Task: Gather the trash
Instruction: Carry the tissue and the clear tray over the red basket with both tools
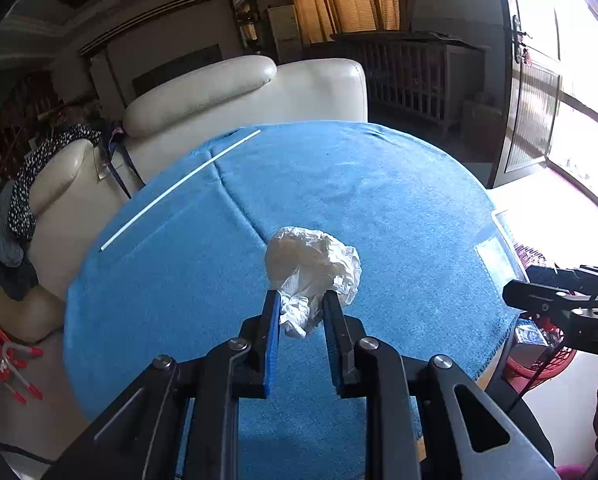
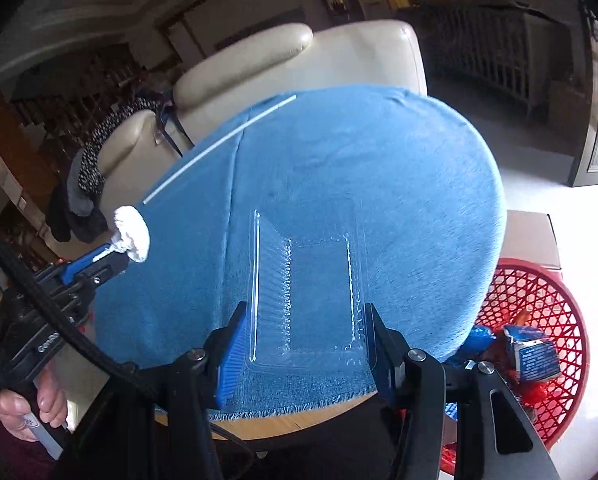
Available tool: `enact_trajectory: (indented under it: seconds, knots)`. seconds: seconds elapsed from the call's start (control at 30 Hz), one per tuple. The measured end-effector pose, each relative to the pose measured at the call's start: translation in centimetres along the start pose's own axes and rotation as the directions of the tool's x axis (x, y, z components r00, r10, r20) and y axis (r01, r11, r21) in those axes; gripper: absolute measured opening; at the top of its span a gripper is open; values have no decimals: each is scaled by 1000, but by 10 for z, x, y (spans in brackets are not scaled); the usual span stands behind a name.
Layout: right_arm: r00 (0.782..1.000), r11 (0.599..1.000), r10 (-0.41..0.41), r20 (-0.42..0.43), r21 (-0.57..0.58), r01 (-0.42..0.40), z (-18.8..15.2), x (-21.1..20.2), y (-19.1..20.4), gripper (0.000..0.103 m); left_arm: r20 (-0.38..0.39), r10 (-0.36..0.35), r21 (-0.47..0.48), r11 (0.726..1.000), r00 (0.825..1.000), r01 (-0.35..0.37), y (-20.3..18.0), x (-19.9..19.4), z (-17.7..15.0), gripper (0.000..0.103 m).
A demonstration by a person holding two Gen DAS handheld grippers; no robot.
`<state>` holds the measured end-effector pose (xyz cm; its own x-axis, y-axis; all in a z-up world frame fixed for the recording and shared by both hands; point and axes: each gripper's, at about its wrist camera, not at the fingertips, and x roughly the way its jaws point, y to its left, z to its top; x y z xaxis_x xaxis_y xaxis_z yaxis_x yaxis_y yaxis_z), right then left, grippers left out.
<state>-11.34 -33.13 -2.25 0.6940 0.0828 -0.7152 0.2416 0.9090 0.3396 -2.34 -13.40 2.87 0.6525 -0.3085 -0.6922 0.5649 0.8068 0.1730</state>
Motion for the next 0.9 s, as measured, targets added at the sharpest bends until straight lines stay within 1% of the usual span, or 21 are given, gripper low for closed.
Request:
enact_trajectory:
  seconds: [0.17, 0.47, 0.9]
  knots:
    - [999, 1000, -5, 32, -5, 5, -3, -12, -6, 57, 14, -2, 28, 1000, 1000, 2, -14, -7, 4, 22]
    - [998, 999, -20, 56, 47, 17, -11, -28, -30, 57, 42, -22, 94, 995, 999, 18, -46, -16, 13, 22]
    - [995, 992, -55, 83, 122, 44, -21, -49, -66, 57, 41, -62, 175, 983, 997, 54, -88, -18, 21, 22]
